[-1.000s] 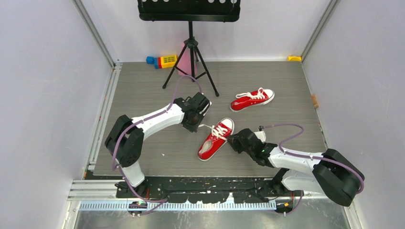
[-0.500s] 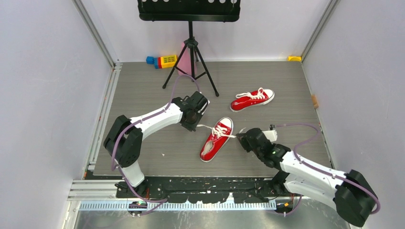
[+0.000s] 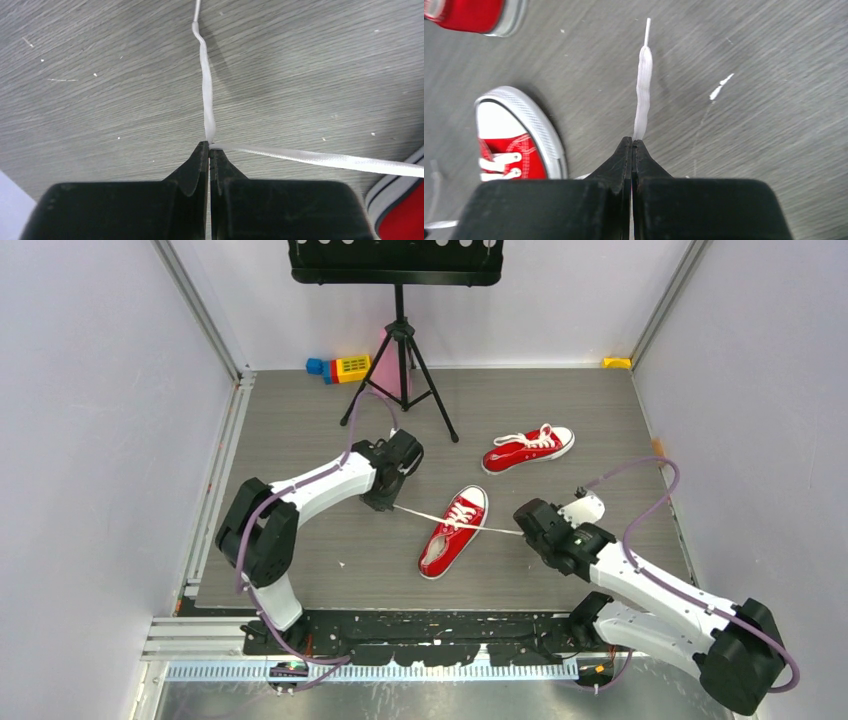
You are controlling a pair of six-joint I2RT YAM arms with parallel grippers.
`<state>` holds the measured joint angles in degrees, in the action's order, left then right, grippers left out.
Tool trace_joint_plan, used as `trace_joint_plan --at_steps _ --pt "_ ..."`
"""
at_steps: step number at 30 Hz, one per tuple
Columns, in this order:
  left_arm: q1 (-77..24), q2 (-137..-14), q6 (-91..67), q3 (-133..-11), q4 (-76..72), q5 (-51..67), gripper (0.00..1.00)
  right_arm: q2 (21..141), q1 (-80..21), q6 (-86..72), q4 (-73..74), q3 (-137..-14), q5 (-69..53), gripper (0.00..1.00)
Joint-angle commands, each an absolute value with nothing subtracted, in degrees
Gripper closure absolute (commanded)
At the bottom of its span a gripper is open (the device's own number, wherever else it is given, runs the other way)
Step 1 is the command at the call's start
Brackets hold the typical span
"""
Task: Tie the shoes
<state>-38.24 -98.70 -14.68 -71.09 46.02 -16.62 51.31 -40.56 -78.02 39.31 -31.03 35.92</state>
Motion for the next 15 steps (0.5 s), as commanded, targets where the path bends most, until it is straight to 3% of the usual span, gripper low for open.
trace_joint_plan --at_steps 1,8,10,12,15 --pt "-38.0 -100.5 -15.3 -73.4 49.6 -22.1 1.0 54.1 -40.3 -75.3 43.1 -31.3 39.3 1.0" --pt "-38.1 -100.7 -15.6 -73.5 49.9 -20.6 1.0 57.6 -40.3 -69.0 42.4 -32.8 39.2 0.99" --pt "-38.1 -99.8 -15.2 -72.9 49.2 -18.0 1.0 57.8 -40.3 -63.3 38.8 -33.2 35.6 0.91" --pt "-38.3 -98.2 -14.8 -71.9 47.9 -14.7 0.93 57.7 -40.2 -58.2 34.8 -33.2 30.9 0.81" --pt "-38.4 -96.3 -14.8 -70.5 47.1 -12.0 0.79 57.3 -40.3 -54.4 32.6 -33.9 26.0 0.5"
